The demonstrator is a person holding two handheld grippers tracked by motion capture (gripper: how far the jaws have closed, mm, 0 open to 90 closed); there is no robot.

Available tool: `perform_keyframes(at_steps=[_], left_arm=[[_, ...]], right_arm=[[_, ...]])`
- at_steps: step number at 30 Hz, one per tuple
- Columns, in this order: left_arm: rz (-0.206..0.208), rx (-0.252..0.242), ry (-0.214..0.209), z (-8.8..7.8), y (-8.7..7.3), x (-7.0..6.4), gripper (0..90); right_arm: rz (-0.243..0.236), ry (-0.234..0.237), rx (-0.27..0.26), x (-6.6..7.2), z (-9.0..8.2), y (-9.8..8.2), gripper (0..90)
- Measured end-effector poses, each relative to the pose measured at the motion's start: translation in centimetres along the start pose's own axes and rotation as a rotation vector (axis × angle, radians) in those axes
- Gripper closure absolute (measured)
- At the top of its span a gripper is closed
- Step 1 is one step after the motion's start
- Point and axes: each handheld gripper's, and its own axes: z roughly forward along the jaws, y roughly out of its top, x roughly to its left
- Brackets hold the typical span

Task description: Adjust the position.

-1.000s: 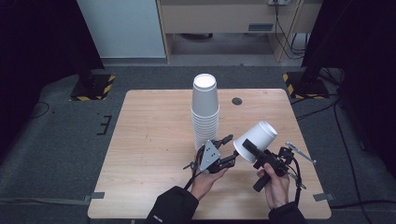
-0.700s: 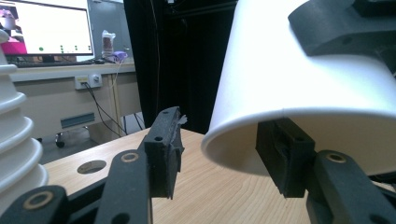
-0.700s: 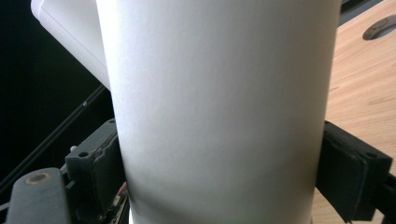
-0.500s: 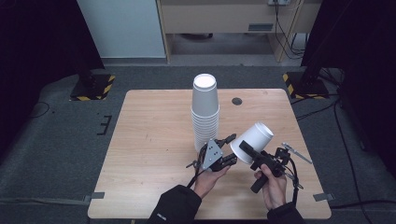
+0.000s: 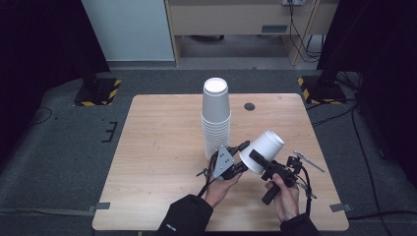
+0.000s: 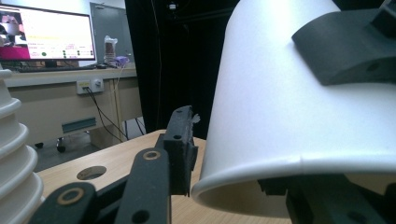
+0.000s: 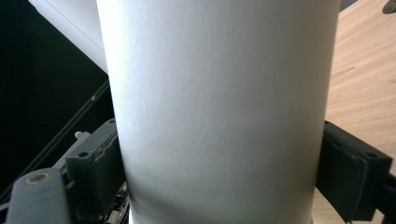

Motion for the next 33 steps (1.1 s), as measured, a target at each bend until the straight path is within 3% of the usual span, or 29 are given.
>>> perform_keyframes(at_steps=[15,33], left_arm=[[0.01,0.007,-0.007,-0.19,-0.09,0.03,77.6],[0.017,0.025,-0.007,-0.56,-0.29,0.04,82.9]], right_arm=[[0.007,0.004,-0.009,-0.23,-0.15,0.16,13.3],[-0.015,-0.003,-0.03,-0.62,-0.36,0.69,13.1]])
